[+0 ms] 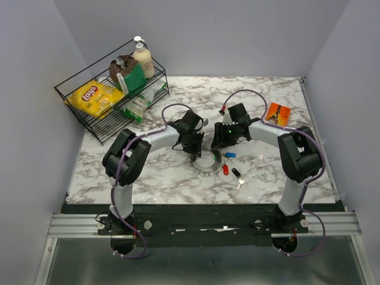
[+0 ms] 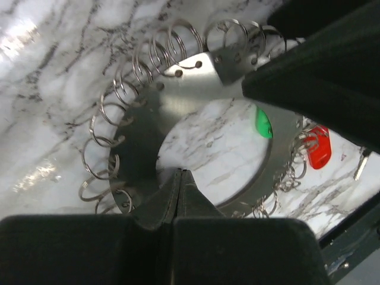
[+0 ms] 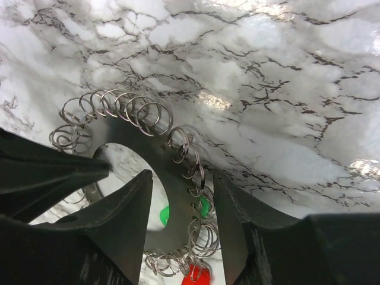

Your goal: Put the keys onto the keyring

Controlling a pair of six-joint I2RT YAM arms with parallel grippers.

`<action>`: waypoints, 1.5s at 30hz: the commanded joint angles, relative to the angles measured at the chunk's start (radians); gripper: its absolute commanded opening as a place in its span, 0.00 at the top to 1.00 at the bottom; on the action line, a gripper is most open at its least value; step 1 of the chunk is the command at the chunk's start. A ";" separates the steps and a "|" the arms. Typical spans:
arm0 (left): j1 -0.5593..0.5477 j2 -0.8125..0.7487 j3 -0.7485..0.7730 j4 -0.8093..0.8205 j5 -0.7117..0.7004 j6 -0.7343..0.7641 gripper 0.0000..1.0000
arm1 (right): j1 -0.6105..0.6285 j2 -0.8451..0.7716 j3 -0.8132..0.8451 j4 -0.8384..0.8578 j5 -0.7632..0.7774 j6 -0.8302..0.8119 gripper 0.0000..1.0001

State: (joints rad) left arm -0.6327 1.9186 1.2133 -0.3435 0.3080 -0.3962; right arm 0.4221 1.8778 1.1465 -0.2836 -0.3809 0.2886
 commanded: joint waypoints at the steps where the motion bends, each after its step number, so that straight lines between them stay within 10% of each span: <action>1: -0.002 0.077 0.047 -0.124 -0.197 0.051 1.00 | 0.003 0.007 -0.051 -0.057 -0.047 -0.006 0.46; 45: -0.004 0.241 0.221 -0.137 -0.176 0.108 1.00 | 0.139 -0.009 -0.082 -0.049 -0.170 -0.012 0.46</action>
State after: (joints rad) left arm -0.6369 2.0659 1.4658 -0.4503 0.1249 -0.3126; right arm 0.5392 1.8294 1.0538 -0.3122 -0.5365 0.2878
